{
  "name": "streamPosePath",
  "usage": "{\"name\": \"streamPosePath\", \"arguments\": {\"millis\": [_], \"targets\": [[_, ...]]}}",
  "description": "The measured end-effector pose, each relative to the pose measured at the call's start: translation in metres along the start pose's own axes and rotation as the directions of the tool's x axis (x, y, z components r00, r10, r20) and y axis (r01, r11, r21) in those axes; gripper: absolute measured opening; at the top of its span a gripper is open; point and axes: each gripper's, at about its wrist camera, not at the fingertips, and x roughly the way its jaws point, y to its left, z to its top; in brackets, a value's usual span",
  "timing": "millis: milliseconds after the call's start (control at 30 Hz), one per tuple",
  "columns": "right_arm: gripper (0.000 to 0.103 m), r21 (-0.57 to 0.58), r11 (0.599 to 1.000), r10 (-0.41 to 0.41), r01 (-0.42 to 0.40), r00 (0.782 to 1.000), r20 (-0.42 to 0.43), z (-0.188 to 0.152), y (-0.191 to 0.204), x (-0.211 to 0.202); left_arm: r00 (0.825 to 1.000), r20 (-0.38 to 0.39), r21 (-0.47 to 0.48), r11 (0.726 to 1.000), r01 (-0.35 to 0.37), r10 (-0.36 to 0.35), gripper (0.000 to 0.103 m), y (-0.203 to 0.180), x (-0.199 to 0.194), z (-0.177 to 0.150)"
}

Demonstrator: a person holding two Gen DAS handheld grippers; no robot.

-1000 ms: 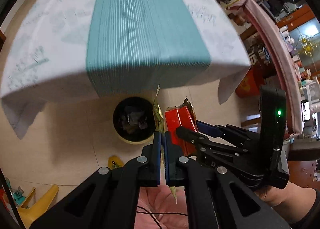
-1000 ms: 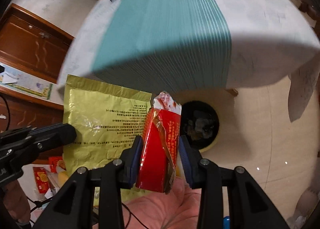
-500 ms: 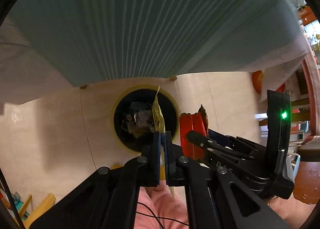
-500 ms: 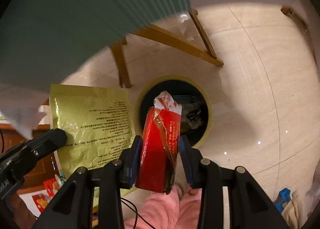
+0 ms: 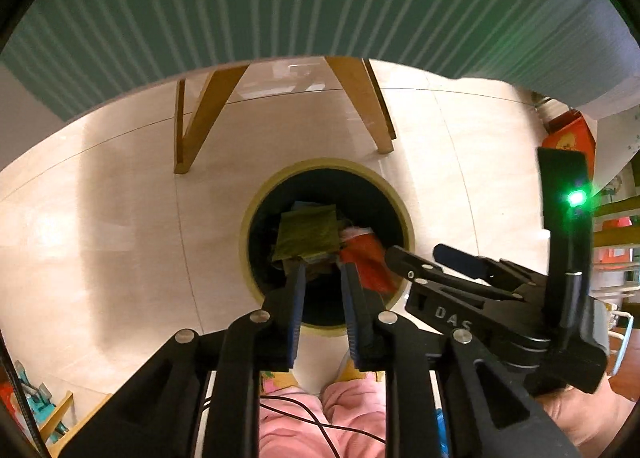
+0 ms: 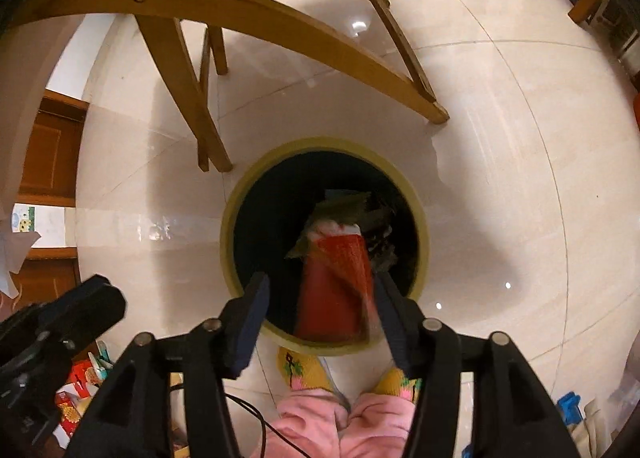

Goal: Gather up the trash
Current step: 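Open both tools to drop the packet and red box into the bin, then move both open tools back over the table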

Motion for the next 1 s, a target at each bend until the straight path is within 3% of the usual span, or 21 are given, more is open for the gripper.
{"name": "streamPosePath", "arguments": {"millis": [233, 467, 767, 900, 1000], "targets": [[0.057, 0.021, 1.0, 0.019, -0.02, 0.999, 0.04, -0.004, 0.0, -0.013, 1.0, 0.009, -0.011, 1.0, -0.028, 0.028, 0.029, 0.002, -0.01, -0.002], [0.057, -0.014, 1.0, 0.019, -0.018, 0.995, 0.093, -0.011, 0.016, -0.05, 0.999, 0.02, -0.044, 0.998, -0.037, 0.038, 0.031, 0.016, -0.041, -0.001], [0.057, -0.076, 0.997, 0.047, -0.034, 0.985, 0.166, -0.014, 0.047, -0.139, 0.995, 0.089, -0.077, 0.996, -0.046, 0.053, 0.032, 0.02, -0.132, 0.002], [0.057, -0.119, 0.992, 0.072, -0.048, 0.976, 0.206, -0.013, 0.064, -0.192, 0.988, 0.144, -0.101, 0.994, -0.044, 0.058, 0.044, 0.014, -0.189, 0.001], [0.057, -0.155, 0.986, 0.097, -0.061, 0.967, 0.237, -0.014, 0.076, -0.235, 0.981, 0.186, -0.109, 0.993, -0.036, 0.055, 0.047, 0.007, -0.228, 0.003]]}}
